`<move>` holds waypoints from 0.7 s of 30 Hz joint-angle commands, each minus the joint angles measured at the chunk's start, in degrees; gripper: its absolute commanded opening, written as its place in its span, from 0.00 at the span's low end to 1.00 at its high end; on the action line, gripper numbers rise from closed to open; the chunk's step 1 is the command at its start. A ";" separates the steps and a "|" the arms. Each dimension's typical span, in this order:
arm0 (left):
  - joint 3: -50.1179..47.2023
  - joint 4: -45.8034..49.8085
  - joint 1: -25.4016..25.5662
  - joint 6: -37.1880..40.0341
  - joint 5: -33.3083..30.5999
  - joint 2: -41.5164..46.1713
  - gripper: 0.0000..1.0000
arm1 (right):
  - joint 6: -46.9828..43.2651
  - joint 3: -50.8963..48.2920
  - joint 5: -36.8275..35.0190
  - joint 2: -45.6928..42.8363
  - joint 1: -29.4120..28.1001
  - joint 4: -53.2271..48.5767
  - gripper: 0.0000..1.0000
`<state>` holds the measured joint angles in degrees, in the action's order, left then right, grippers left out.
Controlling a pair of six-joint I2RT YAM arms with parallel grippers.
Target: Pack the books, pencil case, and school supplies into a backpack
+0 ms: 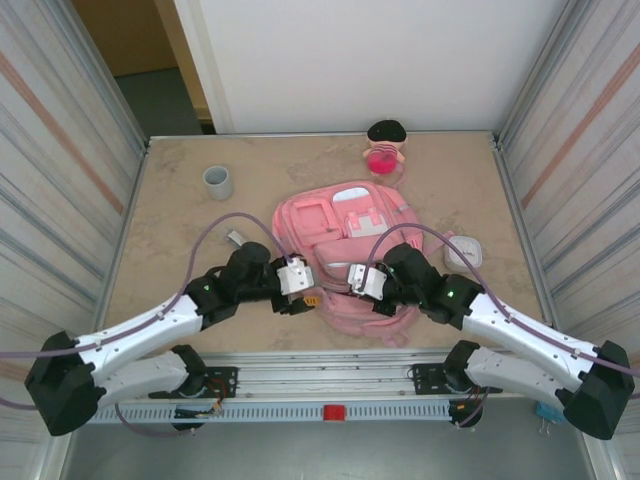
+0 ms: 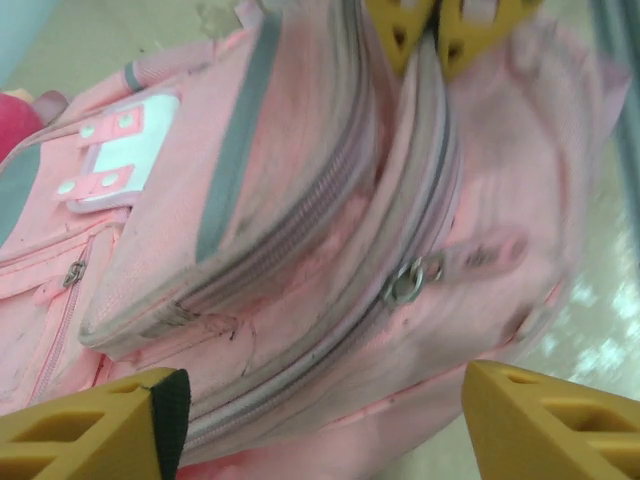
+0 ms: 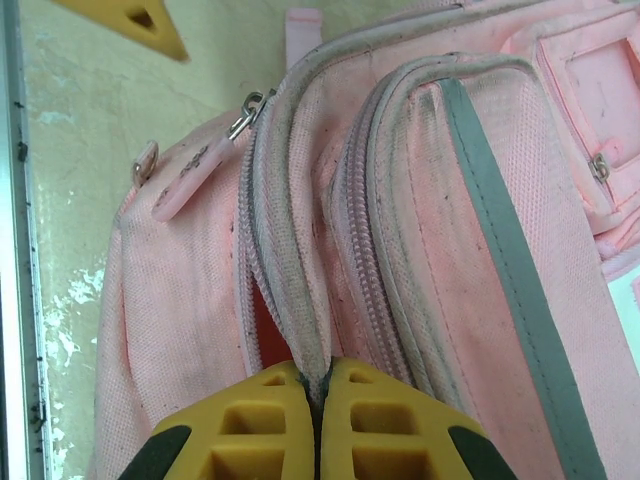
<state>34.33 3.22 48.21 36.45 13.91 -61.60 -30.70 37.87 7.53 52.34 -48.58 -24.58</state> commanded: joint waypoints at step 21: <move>2.07 -6.22 0.25 11.49 5.37 -5.32 0.00 | 1.91 -1.07 -4.21 0.18 7.12 4.41 0.00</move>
<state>36.62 -2.57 47.27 52.53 15.35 -71.35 -30.44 37.69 8.58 52.93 -43.90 -23.73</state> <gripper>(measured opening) 0.097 0.065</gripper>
